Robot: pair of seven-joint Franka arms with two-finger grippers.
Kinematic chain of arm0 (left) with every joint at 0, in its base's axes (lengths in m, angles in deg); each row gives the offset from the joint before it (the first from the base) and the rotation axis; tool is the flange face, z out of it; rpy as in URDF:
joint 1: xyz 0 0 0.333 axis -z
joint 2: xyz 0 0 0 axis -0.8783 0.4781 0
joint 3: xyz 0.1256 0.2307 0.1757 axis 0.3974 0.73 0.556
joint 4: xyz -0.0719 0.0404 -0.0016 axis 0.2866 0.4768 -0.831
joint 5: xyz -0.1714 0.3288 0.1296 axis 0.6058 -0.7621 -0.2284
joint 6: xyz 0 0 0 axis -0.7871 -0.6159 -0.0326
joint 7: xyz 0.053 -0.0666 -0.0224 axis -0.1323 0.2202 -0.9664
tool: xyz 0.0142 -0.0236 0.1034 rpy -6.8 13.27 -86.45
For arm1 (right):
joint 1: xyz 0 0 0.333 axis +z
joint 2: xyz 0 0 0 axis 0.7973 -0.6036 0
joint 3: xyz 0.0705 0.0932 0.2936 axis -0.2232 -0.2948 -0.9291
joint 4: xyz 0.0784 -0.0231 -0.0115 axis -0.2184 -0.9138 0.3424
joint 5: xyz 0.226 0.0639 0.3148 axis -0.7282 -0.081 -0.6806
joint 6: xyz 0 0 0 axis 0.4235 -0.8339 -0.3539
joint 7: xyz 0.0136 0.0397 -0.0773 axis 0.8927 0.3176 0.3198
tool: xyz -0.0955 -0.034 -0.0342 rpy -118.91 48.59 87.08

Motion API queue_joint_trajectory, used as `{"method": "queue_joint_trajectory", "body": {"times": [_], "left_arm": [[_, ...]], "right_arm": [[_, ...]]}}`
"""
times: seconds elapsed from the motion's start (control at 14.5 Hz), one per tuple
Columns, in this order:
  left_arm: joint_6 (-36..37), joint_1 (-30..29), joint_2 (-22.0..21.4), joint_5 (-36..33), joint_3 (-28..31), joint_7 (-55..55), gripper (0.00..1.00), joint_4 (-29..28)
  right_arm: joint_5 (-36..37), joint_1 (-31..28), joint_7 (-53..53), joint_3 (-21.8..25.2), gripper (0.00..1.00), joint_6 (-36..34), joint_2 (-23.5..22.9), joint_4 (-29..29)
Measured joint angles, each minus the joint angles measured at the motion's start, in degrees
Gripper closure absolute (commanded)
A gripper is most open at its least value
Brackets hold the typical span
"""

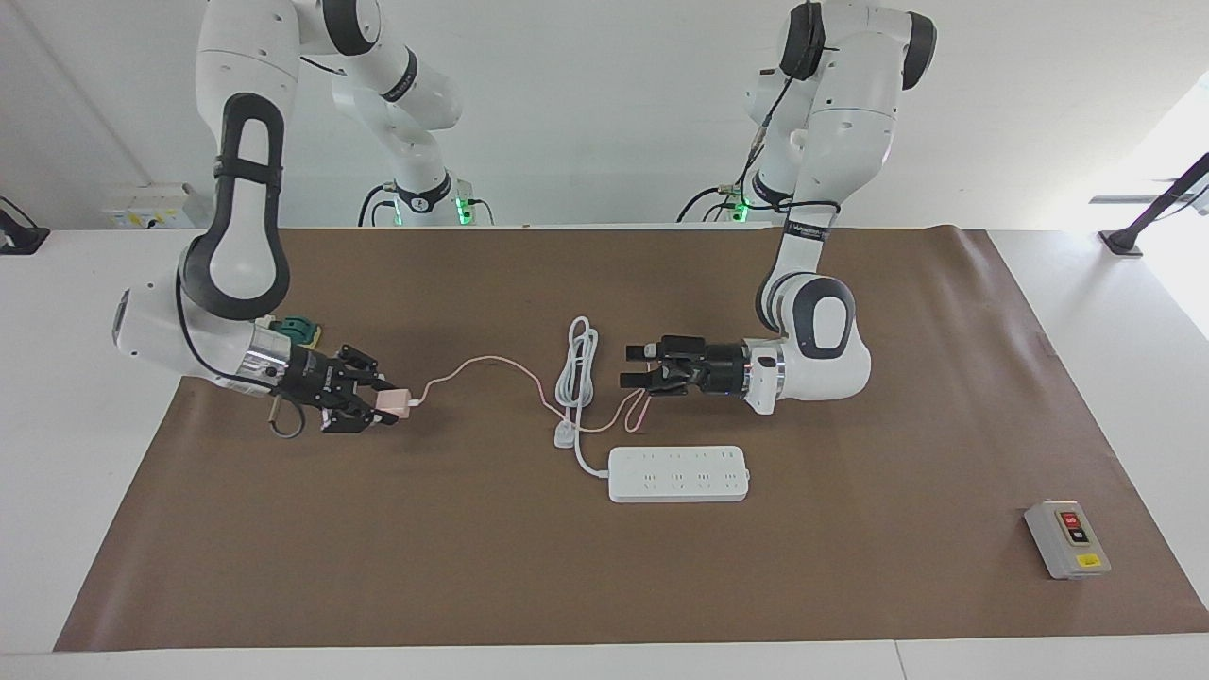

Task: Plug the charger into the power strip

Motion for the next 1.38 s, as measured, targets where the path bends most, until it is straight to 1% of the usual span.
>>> {"method": "queue_joint_trajectory", "body": {"times": [0.21,0.62,0.76,0.96,1.17,1.38], "left_arm": [[-0.2,0.07,0.08,0.04,0.05,-0.69,0.0,0.0],[-0.35,0.07,0.09,0.07,0.16,-1.56,0.0,0.0],[-0.89,0.07,0.09,0.09,0.26,-1.8,0.0,0.0],[-3.42,0.04,0.09,0.12,0.58,-4.19,0.0,0.0],[-5.2,0.04,0.09,0.15,0.7,-5.63,0.0,0.0],[-6.33,0.07,0.08,0.58,0.65,-5.72,0.0,-0.09]], "right_arm": [[-0.01,7.9,-9.23,-0.11,1.0,2.41,1.98,2.76],[-0.03,19.64,-19.3,-0.17,1.0,10.94,1.69,5.91],[-0.03,22.05,-20.15,-0.17,1.0,12.73,1.45,6.01],[-0.05,24.1,-20.26,-0.15,1.0,14.45,0.27,6.27],[-0.11,26.74,-23.21,-0.15,1.0,15.68,-2.26,9.34],[-0.11,28.02,-24.6,-0.15,1.0,16.18,-4.54,11.99]]}}
